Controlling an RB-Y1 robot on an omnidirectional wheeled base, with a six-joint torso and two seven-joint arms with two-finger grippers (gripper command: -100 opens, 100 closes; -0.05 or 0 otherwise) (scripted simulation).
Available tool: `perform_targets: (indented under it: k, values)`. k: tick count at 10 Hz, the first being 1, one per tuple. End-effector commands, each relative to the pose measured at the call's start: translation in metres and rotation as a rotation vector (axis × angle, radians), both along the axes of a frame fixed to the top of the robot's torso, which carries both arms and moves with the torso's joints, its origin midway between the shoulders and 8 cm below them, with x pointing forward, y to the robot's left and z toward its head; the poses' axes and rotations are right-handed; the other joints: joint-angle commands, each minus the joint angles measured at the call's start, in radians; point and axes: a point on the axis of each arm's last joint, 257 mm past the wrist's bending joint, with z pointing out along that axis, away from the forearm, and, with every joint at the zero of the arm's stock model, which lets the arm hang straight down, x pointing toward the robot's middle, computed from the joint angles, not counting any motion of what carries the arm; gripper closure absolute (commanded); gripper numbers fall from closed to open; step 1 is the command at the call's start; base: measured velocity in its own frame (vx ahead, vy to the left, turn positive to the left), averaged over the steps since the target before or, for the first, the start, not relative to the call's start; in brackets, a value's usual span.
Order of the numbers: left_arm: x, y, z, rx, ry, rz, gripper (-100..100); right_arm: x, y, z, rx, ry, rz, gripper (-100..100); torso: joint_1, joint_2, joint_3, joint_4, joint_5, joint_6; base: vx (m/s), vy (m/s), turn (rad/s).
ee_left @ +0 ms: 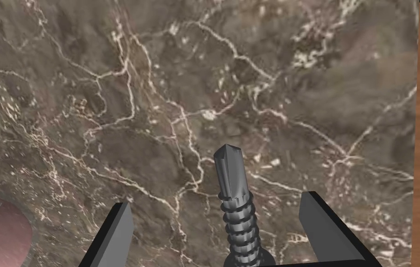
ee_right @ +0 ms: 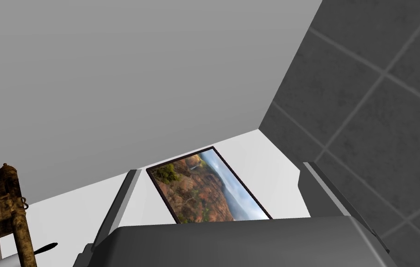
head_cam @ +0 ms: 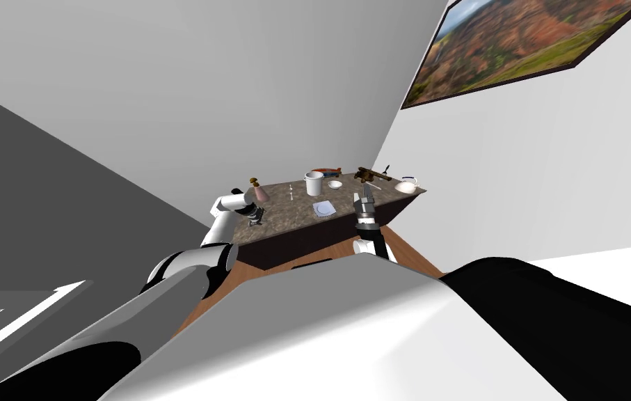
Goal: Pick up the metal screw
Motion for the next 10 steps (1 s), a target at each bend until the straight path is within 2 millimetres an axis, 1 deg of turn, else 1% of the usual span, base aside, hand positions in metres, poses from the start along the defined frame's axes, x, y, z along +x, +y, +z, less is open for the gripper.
perform_targets:
  k: [1, 5, 6, 8, 10]
  values:
    - [0.007, -0.011, 0.007, -0.031, -0.016, -0.024, -100, 0.000, 0.000, 0.000, 0.000, 0.000, 0.000, 0, 0.000, 0.000, 0.000, 0.000, 0.000, 0.000, -0.034, 0.011, 0.001]
    - [0.022, -0.033, 0.027, -0.102, -0.055, -0.071, -100, 0.000, 0.000, 0.000, 0.000, 0.000, 0.000, 0, 0.000, -0.001, 0.000, 0.000, 0.000, 0.000, -0.038, 0.006, -0.006]
    - [0.028, -0.041, 0.036, -0.131, -0.073, -0.087, -100, 0.000, 0.000, 0.000, 0.000, 0.000, 0.000, 0, 0.000, -0.001, 0.000, 0.000, 0.000, 0.000, -0.038, -0.005, -0.022]
    - [0.036, -0.051, 0.050, -0.178, -0.102, -0.092, -100, 0.000, 0.000, 0.000, 0.000, 0.000, 0.000, 0, -0.001, -0.001, 0.000, 0.000, 0.000, 0.000, -0.040, -0.014, -0.027]
    - [0.028, -0.047, 0.041, -0.198, -0.076, -0.038, -100, 0.000, 0.000, 0.000, 0.000, 0.000, 0.000, 0, -0.001, -0.003, -0.002, -0.001, 0.000, 0.000, 0.031, -0.016, 0.030]
